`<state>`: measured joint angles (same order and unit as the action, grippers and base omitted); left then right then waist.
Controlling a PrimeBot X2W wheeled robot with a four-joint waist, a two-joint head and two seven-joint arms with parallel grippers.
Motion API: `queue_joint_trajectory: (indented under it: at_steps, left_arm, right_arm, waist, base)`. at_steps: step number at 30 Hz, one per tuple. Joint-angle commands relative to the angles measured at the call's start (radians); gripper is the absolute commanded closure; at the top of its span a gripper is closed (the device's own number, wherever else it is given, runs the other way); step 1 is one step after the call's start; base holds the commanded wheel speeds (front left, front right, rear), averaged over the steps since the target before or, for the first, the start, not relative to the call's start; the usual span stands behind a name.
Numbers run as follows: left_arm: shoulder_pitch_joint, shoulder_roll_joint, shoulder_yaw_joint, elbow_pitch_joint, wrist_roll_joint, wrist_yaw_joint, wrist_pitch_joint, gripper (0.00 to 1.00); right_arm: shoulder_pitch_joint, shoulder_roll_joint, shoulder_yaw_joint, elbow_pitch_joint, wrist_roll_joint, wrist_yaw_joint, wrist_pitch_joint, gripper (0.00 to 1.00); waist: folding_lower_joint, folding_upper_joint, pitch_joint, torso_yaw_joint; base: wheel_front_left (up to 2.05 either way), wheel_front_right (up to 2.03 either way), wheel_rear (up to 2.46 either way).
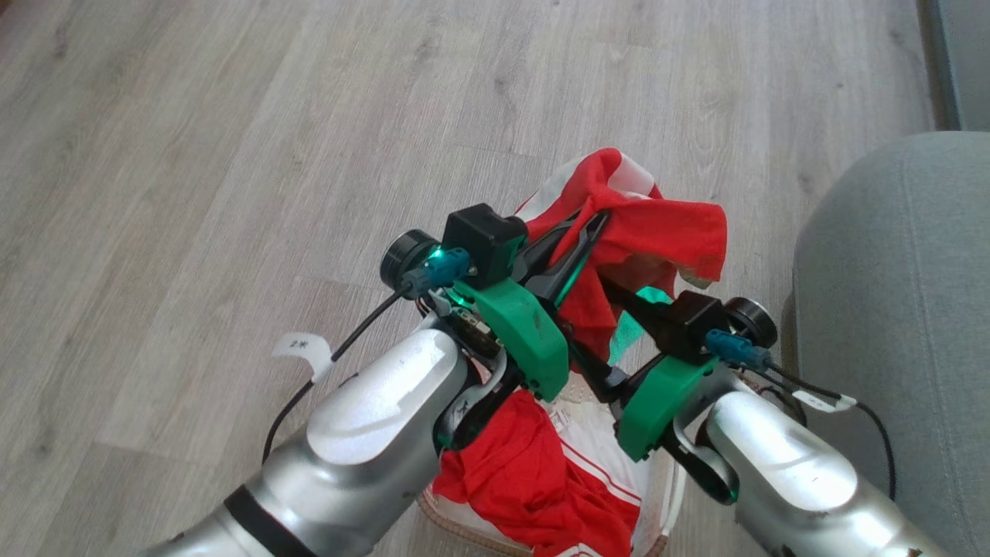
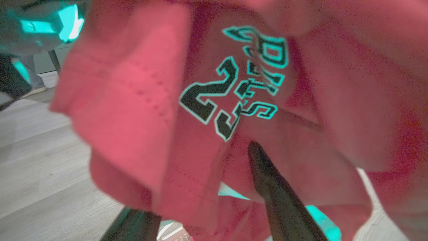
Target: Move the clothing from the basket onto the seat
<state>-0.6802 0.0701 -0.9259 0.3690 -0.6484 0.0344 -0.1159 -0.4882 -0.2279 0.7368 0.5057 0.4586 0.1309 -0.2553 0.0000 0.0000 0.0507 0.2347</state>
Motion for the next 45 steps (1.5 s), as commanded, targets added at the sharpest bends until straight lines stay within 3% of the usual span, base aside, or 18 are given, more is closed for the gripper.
queue_joint_trajectory:
  at_steps: [1, 19, 20, 22, 23, 24, 25, 33, 45]
  left_arm:
    - [-0.074, -0.002, 0.032, -0.023, -0.007, 0.0, -0.011, 1.0]
    - [-0.076, -0.005, 0.031, 0.013, -0.021, 0.016, -0.036, 1.0]
    - [-0.074, -0.004, 0.032, 0.016, -0.022, 0.017, -0.039, 0.91]
    - [-0.07, -0.001, 0.033, 0.02, -0.023, 0.022, -0.043, 0.56]
    - [-0.065, 0.001, 0.034, 0.024, -0.024, 0.026, -0.046, 0.16]
    - [-0.065, 0.001, 0.034, 0.024, -0.024, 0.026, -0.046, 0.16]
    - [-0.06, 0.002, 0.036, 0.025, -0.028, 0.027, -0.048, 0.0]
    - [-0.023, 0.026, 0.043, 0.008, -0.036, 0.046, -0.066, 0.0]
    - [0.043, 0.094, 0.038, -0.056, -0.008, 0.063, -0.108, 0.0]
  right_arm:
    - [-0.034, 0.015, 0.002, -0.021, 0.006, 0.0, -0.006, 1.0]
    - [-0.001, 0.001, -0.057, -0.082, 0.039, 0.0, -0.006, 1.0]
    - [0.007, -0.001, -0.068, -0.094, 0.04, 0.0, -0.006, 1.0]
    - [0.023, -0.007, -0.087, -0.12, 0.036, 0.0, -0.006, 1.0]
    - [0.041, -0.013, -0.105, -0.15, 0.031, 0.0, -0.006, 1.0]
    - [0.041, -0.013, -0.105, -0.15, 0.031, 0.0, -0.006, 1.0]
    - [0.05, -0.016, -0.114, -0.164, 0.028, 0.0, -0.006, 1.0]
    - [0.12, -0.046, -0.212, -0.272, -0.002, 0.0, -0.006, 1.0]
    - [0.208, -0.128, -0.352, -0.439, -0.027, 0.0, -0.006, 1.0]
  waist:
    - [0.0, 0.0, 0.005, 0.004]
    - [0.0, 0.0, 0.006, -0.021]
    - [0.0, 0.0, 0.005, -0.024]
    - [0.0, 0.0, 0.003, -0.033]
    - [0.0, 0.0, 0.001, -0.042]
    - [0.0, 0.0, 0.001, -0.042]
    - [0.0, 0.0, -0.001, -0.047]
    - [0.0, 0.0, -0.014, -0.101]
    - [0.0, 0.0, -0.008, -0.25]
  base:
    - [0.0, 0.0, 0.0]
    - [0.0, 0.0, 0.0]
    - [0.0, 0.0, 0.0]
    - [0.0, 0.0, 0.0]
    - [0.0, 0.0, 0.0]
    - [0.0, 0.0, 0.0]
    - [0.0, 0.0, 0.0]
    - [0.0, 0.0, 0.0]
    - [0.0, 0.0, 0.0]
